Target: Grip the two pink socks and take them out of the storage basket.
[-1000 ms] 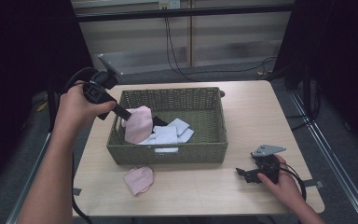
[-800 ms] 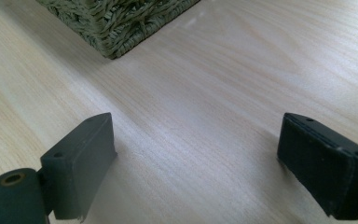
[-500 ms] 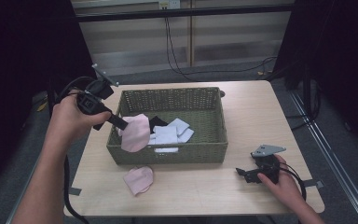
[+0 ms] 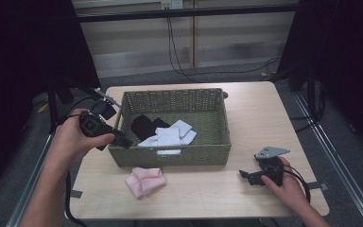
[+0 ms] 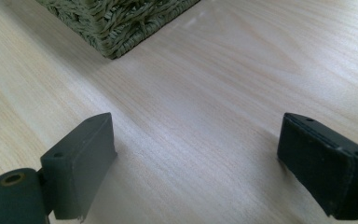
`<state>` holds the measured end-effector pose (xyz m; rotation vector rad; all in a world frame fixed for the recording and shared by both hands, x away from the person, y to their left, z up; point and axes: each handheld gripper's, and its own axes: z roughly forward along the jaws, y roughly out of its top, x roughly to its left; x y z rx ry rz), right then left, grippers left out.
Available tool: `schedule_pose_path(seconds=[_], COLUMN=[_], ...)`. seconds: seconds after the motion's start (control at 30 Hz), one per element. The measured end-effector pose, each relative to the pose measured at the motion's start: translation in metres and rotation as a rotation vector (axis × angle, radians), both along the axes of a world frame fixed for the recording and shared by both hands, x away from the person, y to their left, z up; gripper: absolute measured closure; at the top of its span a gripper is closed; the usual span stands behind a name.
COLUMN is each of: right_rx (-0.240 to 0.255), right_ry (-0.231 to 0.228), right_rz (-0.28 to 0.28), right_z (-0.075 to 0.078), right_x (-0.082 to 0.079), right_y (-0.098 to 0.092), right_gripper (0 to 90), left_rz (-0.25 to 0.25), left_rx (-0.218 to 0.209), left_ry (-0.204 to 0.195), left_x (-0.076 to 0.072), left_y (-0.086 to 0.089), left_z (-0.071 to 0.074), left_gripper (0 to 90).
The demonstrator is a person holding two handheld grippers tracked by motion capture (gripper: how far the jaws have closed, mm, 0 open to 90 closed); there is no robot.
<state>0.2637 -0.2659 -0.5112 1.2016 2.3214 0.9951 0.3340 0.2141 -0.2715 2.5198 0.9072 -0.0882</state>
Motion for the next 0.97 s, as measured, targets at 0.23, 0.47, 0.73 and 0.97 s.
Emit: schedule_pose_path(seconds=[0.23,0.47,0.73,0.97], right_rx=[0.001,0.001,0.001,0.001], right_ry=[0.001,0.001,0.001,0.001], right_rz=[0.003,0.003,0.003,0.003], right_z=[0.000,0.000,0.000,0.000], right_x=[0.000,0.000,0.000,0.000], right_y=[0.000,0.000,0.000,0.000], right_gripper=[10.7,10.7,10.7,10.7], left_rz=[0.069,0.101,0.125,0.153], left_rx=[0.020,0.047,0.043,0.027], left_ry=[-0.042,-0.045,-0.058,-0.083], left_x=[-0.004,-0.006,-0.012,-0.015], left_y=[0.020,0.032,0.037,0.036], left_z=[-0.023,-0.052,-0.077,-0.088], left_gripper=[47.0,44.0,42.0,38.0])
